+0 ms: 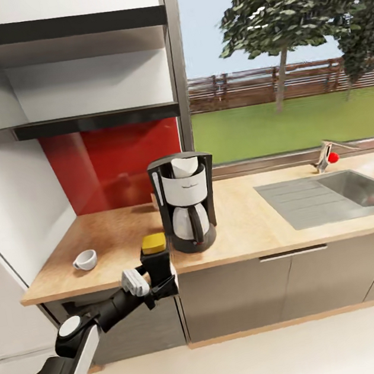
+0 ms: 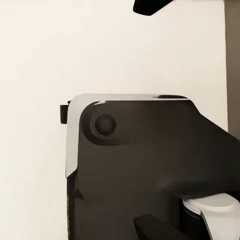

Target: Set up a coffee station on the kitchen countertop: keep the coffee maker on the countertop, move the bottle of coffee from the kitchen shelf to the counter next to the coffee maker, place a paper coffee filter on top of the coffee maker, put the saucer next to the coffee maker with the coffee cup on the saucer, and place the electric kettle next to the coffee maker.

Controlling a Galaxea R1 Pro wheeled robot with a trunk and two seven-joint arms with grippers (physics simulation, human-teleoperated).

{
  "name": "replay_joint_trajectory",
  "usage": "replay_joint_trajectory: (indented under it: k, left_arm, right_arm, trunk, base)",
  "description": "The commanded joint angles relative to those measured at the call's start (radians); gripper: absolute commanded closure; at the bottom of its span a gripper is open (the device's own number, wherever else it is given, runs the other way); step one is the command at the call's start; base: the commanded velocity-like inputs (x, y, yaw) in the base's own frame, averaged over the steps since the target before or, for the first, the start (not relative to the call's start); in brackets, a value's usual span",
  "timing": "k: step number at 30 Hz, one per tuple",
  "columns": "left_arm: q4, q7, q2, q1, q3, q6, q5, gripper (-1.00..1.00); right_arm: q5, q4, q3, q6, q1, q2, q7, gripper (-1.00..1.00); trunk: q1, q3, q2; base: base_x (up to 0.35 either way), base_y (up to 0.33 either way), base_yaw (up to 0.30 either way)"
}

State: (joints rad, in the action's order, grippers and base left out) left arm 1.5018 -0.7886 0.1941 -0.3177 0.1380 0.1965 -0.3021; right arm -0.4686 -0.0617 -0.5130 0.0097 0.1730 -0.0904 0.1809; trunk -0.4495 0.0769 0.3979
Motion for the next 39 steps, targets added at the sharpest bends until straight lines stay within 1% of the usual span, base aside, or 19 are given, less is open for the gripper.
replay_joint_trajectory:
  k: [1, 3, 8, 11, 13, 14, 15, 16, 17, 18, 21, 24, 30, 32, 33, 34, 35, 37, 39]
  left_arm:
    - [0.000, -0.001, 0.001, -0.001, -0.005, 0.011, -0.012, 1.00]
    - [0.000, -0.001, 0.001, -0.001, -0.029, 0.012, -0.012, 1.00]
    - [0.000, 0.001, 0.000, -0.001, -0.053, 0.012, -0.012, 1.00]
    - [-0.001, 0.013, -0.003, -0.007, -0.075, 0.011, -0.003, 1.00]
    - [-0.005, 0.061, -0.007, -0.014, -0.097, 0.025, 0.033, 1.00]
    - [-0.006, 0.112, -0.011, -0.016, -0.111, 0.043, 0.055, 1.00]
    - [-0.007, 0.149, -0.013, -0.017, -0.117, 0.055, 0.064, 1.00]
    - [-0.008, 0.205, -0.015, -0.019, -0.121, 0.067, 0.072, 1.00]
    - [-0.008, 0.239, -0.017, -0.019, -0.122, 0.072, 0.075, 1.00]
    - [-0.014, 0.288, -0.018, -0.019, -0.121, 0.076, 0.078, 1.00]
    - [-0.038, 0.375, -0.018, -0.018, -0.121, 0.078, 0.080, 1.00]
    - [-0.039, 0.394, -0.017, -0.014, -0.121, 0.075, 0.081, 1.00]
    - [-0.040, 0.399, -0.014, -0.008, -0.120, 0.076, 0.088, 1.00]
    - [-0.042, 0.405, -0.016, -0.008, -0.124, 0.077, 0.114, 1.00]
    - [-0.042, 0.413, -0.017, -0.010, -0.126, 0.078, 0.141, 1.00]
    - [-0.044, 0.438, -0.019, -0.016, -0.127, 0.080, 0.170, 1.00]
    - [-0.045, 0.446, -0.020, -0.017, -0.127, 0.080, 0.174, 1.00]
    - [-0.048, 0.486, -0.022, -0.021, -0.125, 0.082, 0.184, 1.00]
    - [-0.050, 0.500, -0.023, -0.032, -0.125, 0.083, 0.187, 1.00]
  right_arm:
    - [-0.008, -0.001, -0.009, 0.001, 0.000, 0.000, 0.005, -1.00]
    - [-0.008, -0.001, -0.008, 0.001, 0.000, 0.000, 0.005, -1.00]
    - [-0.008, -0.001, -0.008, 0.001, 0.000, 0.000, 0.005, -1.00]
    - [-0.008, -0.001, -0.008, 0.000, 0.000, 0.000, 0.005, -1.00]
    - [-0.009, -0.001, -0.008, 0.000, 0.000, 0.000, 0.005, -1.00]
    - [-0.010, -0.001, -0.008, 0.000, 0.000, 0.000, 0.005, -1.00]
    - [-0.011, -0.001, -0.007, 0.000, 0.000, -0.001, 0.004, -1.00]
    - [-0.011, -0.001, -0.007, 0.000, 0.000, -0.001, 0.004, -1.00]
    - [-0.011, -0.001, -0.007, 0.000, 0.000, -0.001, 0.004, -1.00]
    - [-0.011, -0.001, -0.007, 0.000, 0.000, -0.001, 0.004, -1.00]
    - [-0.012, -0.001, -0.007, 0.000, 0.000, -0.002, 0.004, -1.00]
    - [-0.011, -0.001, -0.007, 0.000, 0.000, -0.003, 0.005, -1.00]
    - [-0.012, -0.001, -0.007, 0.000, 0.000, -0.003, 0.005, -1.00]
    - [-0.012, 0.000, -0.006, 0.001, 0.000, -0.003, 0.005, -1.00]
    - [-0.012, 0.000, -0.005, 0.002, 0.000, -0.003, 0.006, -1.00]
    - [-0.013, 0.000, -0.004, 0.002, 0.000, -0.005, 0.006, -1.00]
    - [-0.014, 0.001, -0.004, 0.002, 0.000, -0.005, 0.006, -1.00]
    - [-0.014, 0.003, -0.004, 0.002, 0.000, -0.008, 0.006, -1.00]
    - [-0.014, 0.005, -0.004, 0.003, 0.000, -0.010, 0.005, -1.00]
  trunk:
    - [-0.001, 0.002, 0.002]
    - [-0.001, 0.002, 0.002]
    - [-0.001, 0.002, 0.002]
    - [-0.001, 0.002, 0.002]
    - [-0.001, 0.002, 0.002]
    - [-0.001, 0.002, 0.002]
    - [-0.001, 0.002, 0.002]
    - [-0.001, 0.002, 0.002]
    - [-0.001, 0.002, 0.002]
    - [-0.001, 0.002, 0.002]
    - [-0.001, 0.002, 0.002]
    - [-0.001, 0.002, 0.002]
    - [-0.001, 0.002, 0.002]
    - [-0.001, 0.002, 0.002]
    - [-0.001, 0.002, 0.002]
    - [-0.001, 0.002, 0.002]
    - [-0.001, 0.002, 0.002]
    - [-0.001, 0.002, 0.002]
    - [-0.001, 0.002, 0.002]
  base:
    - [0.000, 0.000, 0.277]
    - [0.000, 0.000, 0.277]
    - [0.000, 0.000, 0.277]
    - [0.000, 0.000, 0.210]
    - [0.000, 0.000, 0.059]
    - [0.000, 0.000, 0.023]
    - [0.000, 0.000, 0.015]
    - [0.000, 0.000, 0.008]
    - [0.000, 0.000, 0.005]
    - [0.000, 0.000, 0.003]
    - [0.000, 0.000, 0.001]
    - [0.000, 0.000, 0.000]
    - [0.036, 0.000, 0.000]
    - [0.217, 0.000, -0.032]
    - [0.268, 0.000, -0.166]
    - [0.288, 0.000, -0.235]
    - [0.292, 0.000, -0.244]
    - [0.303, 0.000, -0.239]
    - [0.310, 0.000, -0.120]
